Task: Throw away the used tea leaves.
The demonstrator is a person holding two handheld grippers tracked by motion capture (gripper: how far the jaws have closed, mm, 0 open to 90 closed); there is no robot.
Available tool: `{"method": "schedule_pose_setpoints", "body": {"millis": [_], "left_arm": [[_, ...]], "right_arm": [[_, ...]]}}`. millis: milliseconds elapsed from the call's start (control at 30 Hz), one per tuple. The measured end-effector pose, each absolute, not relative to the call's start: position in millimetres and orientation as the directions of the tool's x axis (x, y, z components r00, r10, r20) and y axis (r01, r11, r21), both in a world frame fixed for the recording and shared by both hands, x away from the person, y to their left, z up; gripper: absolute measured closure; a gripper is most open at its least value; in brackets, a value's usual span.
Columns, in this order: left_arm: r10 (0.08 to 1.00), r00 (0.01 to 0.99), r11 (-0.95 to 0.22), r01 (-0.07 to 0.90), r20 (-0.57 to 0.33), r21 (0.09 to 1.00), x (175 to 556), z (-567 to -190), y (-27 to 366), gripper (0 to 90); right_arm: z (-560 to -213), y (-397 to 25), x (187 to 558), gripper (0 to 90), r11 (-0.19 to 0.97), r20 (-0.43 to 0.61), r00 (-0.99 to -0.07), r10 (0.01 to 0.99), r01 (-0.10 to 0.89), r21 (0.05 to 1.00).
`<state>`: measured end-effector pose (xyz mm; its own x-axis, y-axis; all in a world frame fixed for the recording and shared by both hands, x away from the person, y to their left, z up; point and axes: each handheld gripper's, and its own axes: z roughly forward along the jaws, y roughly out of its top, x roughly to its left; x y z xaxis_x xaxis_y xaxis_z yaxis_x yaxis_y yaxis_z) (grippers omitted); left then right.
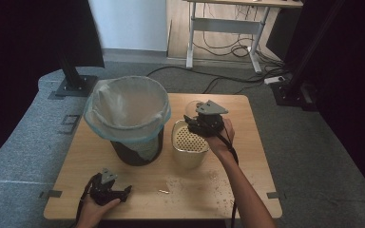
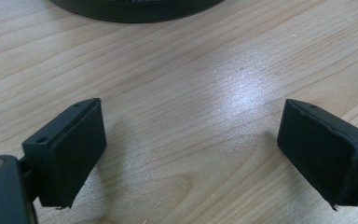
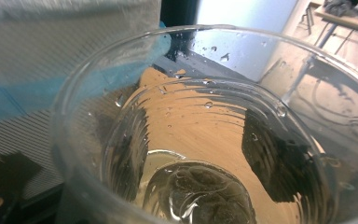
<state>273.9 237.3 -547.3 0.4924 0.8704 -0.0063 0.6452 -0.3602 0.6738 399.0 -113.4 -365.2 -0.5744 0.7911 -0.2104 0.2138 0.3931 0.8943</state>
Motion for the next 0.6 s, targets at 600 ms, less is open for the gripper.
{"method": "schedule_pose_setpoints", "body": {"millis": [600], "left_arm": [[0.868, 0.496, -0.363, 0.644, -0.006, 0.674, 274, -547, 237, 7.4]], "right_arm": [[-358, -97, 404, 41.3, 0.703, -0.565, -0.497, 0.659, 0.139, 0.698]]}}
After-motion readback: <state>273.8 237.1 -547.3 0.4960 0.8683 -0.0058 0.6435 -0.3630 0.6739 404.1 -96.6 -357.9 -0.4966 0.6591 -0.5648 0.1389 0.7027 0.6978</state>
